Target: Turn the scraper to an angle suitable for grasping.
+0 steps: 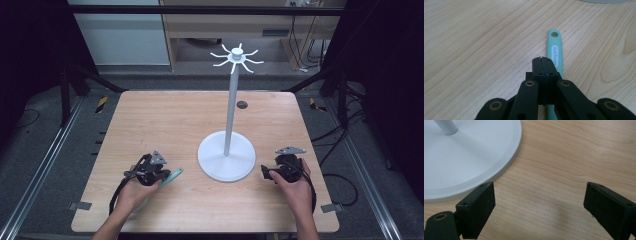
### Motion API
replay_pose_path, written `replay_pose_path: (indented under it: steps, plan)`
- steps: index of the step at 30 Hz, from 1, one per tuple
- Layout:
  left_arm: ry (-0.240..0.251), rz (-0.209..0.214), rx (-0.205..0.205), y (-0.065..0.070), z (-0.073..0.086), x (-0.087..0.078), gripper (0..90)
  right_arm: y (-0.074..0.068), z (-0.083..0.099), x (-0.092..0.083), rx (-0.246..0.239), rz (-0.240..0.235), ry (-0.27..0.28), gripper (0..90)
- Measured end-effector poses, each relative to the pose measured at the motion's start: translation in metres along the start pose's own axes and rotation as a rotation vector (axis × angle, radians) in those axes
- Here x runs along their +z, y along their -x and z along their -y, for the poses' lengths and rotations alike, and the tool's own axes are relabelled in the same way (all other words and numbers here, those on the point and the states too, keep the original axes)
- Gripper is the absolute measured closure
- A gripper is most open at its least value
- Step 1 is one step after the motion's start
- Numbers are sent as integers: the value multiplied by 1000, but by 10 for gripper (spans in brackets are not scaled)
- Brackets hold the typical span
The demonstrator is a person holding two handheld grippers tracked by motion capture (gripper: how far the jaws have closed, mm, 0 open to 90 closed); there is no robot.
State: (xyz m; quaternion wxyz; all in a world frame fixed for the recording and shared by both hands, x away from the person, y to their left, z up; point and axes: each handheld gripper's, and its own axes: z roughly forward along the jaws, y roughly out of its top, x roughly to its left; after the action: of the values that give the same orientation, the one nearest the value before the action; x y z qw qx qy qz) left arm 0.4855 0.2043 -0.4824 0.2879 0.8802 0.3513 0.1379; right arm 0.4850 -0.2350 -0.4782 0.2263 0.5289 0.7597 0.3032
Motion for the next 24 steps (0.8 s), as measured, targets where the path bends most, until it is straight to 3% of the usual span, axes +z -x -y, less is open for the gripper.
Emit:
replay_pose_path:
  steps: [7,15,20,24]
  plan:
    - [-6,40,19,4,-1,1,900,0,0,0,-4,-2,0,107]
    - [-17,85,85,24,-1,-2,900,0,0,0,-6,1,1,107]
    - [-19,69,115,31,-2,-3,900,0,0,0,-2,3,0,107]
    - [15,65,106,27,-4,-8,900,0,0,-1,-2,5,-1,107]
